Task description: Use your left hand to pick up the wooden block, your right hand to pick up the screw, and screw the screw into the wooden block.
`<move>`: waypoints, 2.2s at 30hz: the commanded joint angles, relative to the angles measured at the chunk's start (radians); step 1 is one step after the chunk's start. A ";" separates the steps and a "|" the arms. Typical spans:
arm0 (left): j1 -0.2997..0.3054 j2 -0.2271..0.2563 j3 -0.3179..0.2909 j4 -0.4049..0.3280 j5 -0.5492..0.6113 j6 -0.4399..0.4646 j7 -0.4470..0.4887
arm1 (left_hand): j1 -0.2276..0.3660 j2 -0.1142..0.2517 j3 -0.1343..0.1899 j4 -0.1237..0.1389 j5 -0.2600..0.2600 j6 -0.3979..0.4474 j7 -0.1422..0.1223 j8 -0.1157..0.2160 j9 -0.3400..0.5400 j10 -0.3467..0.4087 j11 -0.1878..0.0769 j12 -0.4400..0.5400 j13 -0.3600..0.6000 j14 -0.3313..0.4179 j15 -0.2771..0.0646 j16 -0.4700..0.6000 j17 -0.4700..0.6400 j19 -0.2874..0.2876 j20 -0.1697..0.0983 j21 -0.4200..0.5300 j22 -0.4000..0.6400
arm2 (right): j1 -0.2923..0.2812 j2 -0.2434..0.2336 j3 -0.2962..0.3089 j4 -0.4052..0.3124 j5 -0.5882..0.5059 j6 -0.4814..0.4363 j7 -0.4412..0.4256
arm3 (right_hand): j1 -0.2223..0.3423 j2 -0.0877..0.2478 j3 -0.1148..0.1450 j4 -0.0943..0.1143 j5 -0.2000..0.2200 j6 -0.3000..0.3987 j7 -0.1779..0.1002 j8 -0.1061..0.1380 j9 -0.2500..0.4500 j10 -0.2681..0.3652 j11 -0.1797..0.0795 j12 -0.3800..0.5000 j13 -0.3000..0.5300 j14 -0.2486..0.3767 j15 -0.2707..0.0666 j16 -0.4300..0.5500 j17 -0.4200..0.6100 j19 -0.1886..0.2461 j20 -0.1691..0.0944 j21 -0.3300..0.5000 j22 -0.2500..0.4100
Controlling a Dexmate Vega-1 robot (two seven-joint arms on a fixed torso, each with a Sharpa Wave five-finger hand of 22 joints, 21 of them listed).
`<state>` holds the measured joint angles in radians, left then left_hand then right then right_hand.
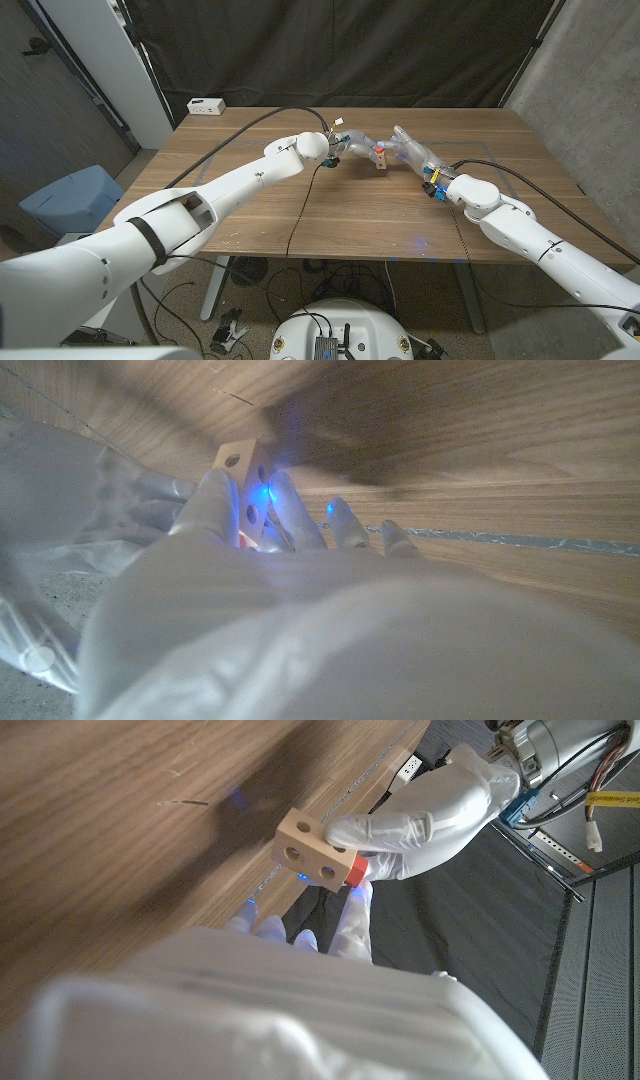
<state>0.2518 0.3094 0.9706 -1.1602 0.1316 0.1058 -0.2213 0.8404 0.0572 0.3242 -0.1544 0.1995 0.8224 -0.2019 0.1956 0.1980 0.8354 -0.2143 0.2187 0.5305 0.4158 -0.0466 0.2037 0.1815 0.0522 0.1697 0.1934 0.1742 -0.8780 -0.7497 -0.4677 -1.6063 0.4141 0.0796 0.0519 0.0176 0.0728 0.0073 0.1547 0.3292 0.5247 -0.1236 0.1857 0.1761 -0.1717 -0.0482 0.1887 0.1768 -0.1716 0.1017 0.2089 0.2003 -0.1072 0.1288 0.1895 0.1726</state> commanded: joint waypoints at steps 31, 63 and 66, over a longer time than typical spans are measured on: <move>0.000 0.005 0.001 -0.010 0.003 0.001 -0.003 | 0.008 0.008 0.003 0.002 0.006 0.035 0.016 0.008 0.002 0.009 -0.001 -0.002 0.004 0.007 -0.052 0.004 0.003 0.002 0.002 0.003 0.004 | 0.017 0.008 0.001 0.049 0.008 -0.002 0.003 | 0.003 0.021 -0.012 0.003 0.007 -0.006 0.000 -0.001 0.003 -0.042 0.005 -0.001 0.004 -0.151 0.003 -0.004 0.002 -0.005 0.008 0.001 0.000; 0.012 0.010 -0.001 -0.032 0.001 0.017 0.000 | 0.007 0.010 0.004 0.004 0.006 0.032 0.016 0.007 0.002 0.010 -0.001 -0.002 0.004 0.007 -0.051 0.004 0.004 0.002 0.002 0.003 0.004 | -0.029 -0.022 0.012 -0.020 0.021 -0.020 -0.009 | 0.002 0.022 -0.017 0.004 0.008 -0.005 0.000 0.000 0.003 -0.042 0.004 0.000 0.004 -0.152 0.005 -0.004 0.002 -0.007 0.009 0.002 0.000; 0.014 0.013 -0.001 -0.039 0.002 0.021 0.000 | 0.008 0.009 0.004 0.003 0.006 0.036 0.017 0.009 0.002 0.009 -0.001 -0.002 0.004 0.007 -0.050 0.004 0.003 0.003 0.001 0.003 0.004 | -0.032 -0.024 0.013 -0.026 0.021 -0.022 -0.011 | 0.002 0.022 -0.017 0.004 0.008 -0.005 0.000 0.000 0.003 -0.043 0.004 0.000 0.004 -0.152 0.005 -0.004 0.002 -0.006 0.008 0.002 0.000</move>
<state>0.2592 0.3168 0.9709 -1.1847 0.1346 0.1178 -0.2236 0.8474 0.0577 0.3244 -0.1543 0.1999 0.8224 -0.2019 0.1962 0.1979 0.8354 -0.2143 0.2187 0.5305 0.4158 -0.0466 0.2037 0.1831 0.0522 0.1696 0.1934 0.1743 -0.8960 -0.7652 -0.4601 -1.6091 0.4333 0.0608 0.0475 0.0176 0.0728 -0.0025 0.1561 0.3330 0.5231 -0.1251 0.1850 0.1754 -0.1717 -0.0482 0.1887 0.1772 -0.1716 0.1017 0.2089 0.2003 -0.1125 0.1341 0.1895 0.1726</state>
